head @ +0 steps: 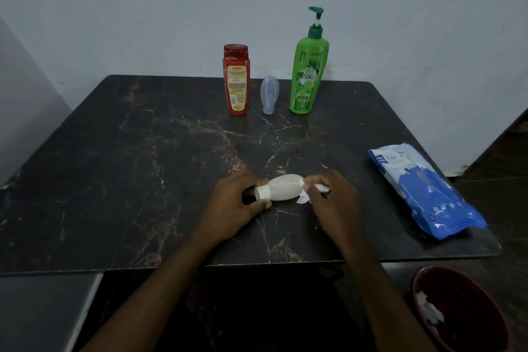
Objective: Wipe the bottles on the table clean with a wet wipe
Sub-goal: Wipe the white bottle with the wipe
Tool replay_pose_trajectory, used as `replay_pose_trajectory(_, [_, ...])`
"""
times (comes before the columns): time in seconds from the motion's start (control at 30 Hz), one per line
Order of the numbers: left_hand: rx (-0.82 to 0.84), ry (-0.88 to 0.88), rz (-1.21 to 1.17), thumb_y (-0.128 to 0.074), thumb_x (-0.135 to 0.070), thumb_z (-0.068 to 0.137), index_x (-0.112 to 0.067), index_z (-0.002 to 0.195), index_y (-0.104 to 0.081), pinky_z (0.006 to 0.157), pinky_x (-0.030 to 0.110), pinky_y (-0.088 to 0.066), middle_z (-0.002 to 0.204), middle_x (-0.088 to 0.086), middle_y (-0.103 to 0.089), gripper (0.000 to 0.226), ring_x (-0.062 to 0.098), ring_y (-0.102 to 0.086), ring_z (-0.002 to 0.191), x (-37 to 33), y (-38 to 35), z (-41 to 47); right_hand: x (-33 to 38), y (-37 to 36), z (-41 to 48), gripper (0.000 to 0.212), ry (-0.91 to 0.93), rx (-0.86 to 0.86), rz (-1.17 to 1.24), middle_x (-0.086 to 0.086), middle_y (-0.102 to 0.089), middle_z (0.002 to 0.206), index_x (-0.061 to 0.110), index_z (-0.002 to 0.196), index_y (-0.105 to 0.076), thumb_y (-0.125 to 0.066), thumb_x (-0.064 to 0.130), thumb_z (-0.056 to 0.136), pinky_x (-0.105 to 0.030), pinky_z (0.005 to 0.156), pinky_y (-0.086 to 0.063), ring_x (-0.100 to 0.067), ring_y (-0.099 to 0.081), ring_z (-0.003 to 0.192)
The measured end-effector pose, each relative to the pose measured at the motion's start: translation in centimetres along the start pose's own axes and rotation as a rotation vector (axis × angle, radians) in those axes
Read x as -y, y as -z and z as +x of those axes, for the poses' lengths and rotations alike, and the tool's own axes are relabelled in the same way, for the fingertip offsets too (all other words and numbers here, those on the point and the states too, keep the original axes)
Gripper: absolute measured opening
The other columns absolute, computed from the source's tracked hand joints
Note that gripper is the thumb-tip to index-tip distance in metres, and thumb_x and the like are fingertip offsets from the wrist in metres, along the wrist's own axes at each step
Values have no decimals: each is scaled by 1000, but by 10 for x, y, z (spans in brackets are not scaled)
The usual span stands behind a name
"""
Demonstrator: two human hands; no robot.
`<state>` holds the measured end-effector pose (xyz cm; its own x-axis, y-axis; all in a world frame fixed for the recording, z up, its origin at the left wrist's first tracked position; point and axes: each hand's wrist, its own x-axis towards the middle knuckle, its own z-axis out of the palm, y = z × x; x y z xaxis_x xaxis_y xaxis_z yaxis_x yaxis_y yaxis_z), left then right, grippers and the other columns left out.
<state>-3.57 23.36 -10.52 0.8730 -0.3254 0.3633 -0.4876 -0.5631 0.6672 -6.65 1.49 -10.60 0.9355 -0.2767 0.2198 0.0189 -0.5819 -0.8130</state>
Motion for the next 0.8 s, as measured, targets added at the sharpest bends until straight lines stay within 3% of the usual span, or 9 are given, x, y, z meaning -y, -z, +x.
replay_pose_trajectory(0.07, [-5,4,-5,-89,-24,75,-20,114,-74,86,21,-52,105,-12,-69,42,3,-64,97,1,0,0,4,-5,-4,10,-21,-8,-12,9,-62,101,24,96,-70,-68,17,89,-6,72,-40,0,-58,89])
replay_pose_trajectory(0.17, [-15,-10,7,-89,-24,75,-21,112,-74,85,21,-51,104,-12,-69,40,2,-64,96,1,-1,0,19,-24,-26,10,89,-48,-28,4,-60,100,17,92,-70,-65,9,87,-3,77,-37,-6,-57,90])
replay_pose_trajectory(0.3, [-7,-31,5,-85,-12,76,-17,111,-74,85,24,-51,104,-8,-70,37,4,-64,95,2,-1,-2,37,-49,-50,10,250,-2,-60,4,-55,103,12,89,-68,-60,8,90,-18,75,-47,-7,-57,84])
replay_pose_trajectory(0.37, [-4,-19,5,-85,-14,76,-17,112,-73,84,24,-51,103,-9,-70,37,4,-64,95,1,0,-2,35,-48,-48,10,224,-3,-53,5,-55,103,13,89,-68,-60,8,90,-20,74,-48,-7,-57,84])
replay_pose_trajectory(0.5, [-3,1,10,-87,-20,75,-20,113,-74,84,23,-50,102,-10,-69,40,3,-63,94,2,1,0,21,-27,-31,14,139,-66,-33,4,-60,97,17,85,-70,-64,4,85,-9,75,-38,-6,-57,85])
replay_pose_trajectory(0.63, [18,-1,-8,-88,-19,75,-20,115,-74,84,18,-49,103,-11,-69,43,2,-62,95,2,1,-1,3,1,-4,13,-129,-86,8,9,-62,99,26,96,-67,-68,15,88,-5,65,-38,1,-57,84])
replay_pose_trajectory(0.8, [4,2,0,-88,-21,75,-22,114,-74,81,22,-51,101,-11,-69,41,3,-62,91,1,-1,-1,6,0,-3,22,-115,-53,-25,6,-66,105,18,110,-71,-68,13,88,5,67,-37,4,-58,84])
